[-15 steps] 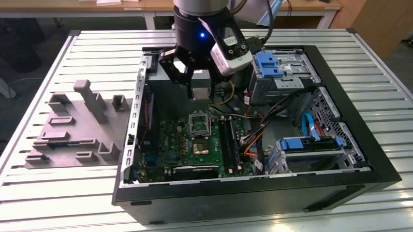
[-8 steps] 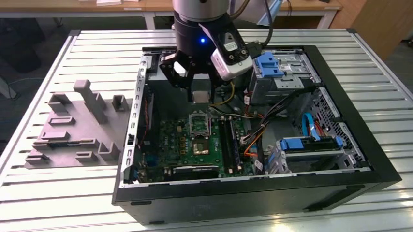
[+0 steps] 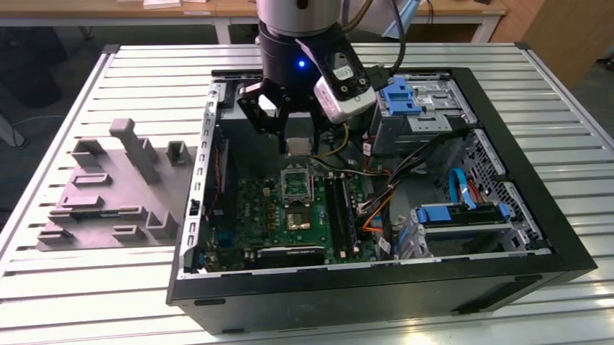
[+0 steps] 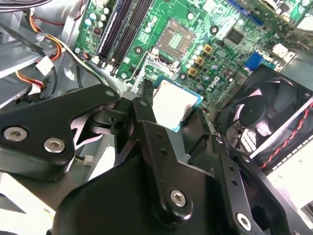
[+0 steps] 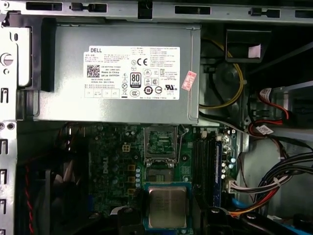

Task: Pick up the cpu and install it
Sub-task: 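Place the cpu into insertion slot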

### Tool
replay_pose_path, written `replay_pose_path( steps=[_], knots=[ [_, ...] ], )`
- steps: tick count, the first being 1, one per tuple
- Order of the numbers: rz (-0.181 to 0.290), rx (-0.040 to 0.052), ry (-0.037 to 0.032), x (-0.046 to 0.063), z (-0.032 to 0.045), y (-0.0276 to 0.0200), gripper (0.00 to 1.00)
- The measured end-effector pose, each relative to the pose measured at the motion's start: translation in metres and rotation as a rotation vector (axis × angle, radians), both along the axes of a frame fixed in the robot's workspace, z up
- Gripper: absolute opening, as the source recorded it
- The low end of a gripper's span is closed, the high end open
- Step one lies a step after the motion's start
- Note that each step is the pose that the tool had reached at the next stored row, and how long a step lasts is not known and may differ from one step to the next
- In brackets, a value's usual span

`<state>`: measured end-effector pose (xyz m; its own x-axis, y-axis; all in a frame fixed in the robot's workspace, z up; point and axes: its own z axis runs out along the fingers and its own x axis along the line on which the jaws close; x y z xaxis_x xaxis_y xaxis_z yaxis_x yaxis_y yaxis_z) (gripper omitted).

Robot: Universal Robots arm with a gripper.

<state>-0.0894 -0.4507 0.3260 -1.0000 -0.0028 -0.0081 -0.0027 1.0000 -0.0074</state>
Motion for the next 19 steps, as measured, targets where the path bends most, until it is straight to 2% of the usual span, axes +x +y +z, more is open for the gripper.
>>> replay_pose_path(
  steps=[7, 13, 19],
  knots=[
    [0.002, 0.0001, 0.0008, 0.000, -0.0121, -0.0002, 0.47],
    [0.005, -0.0001, 0.0010, 0.000, -0.0131, -0.0041, 0.47],
    [0.023, -0.0001, 0.0013, 0.000, -0.0192, -0.0055, 0.47]
  ],
)
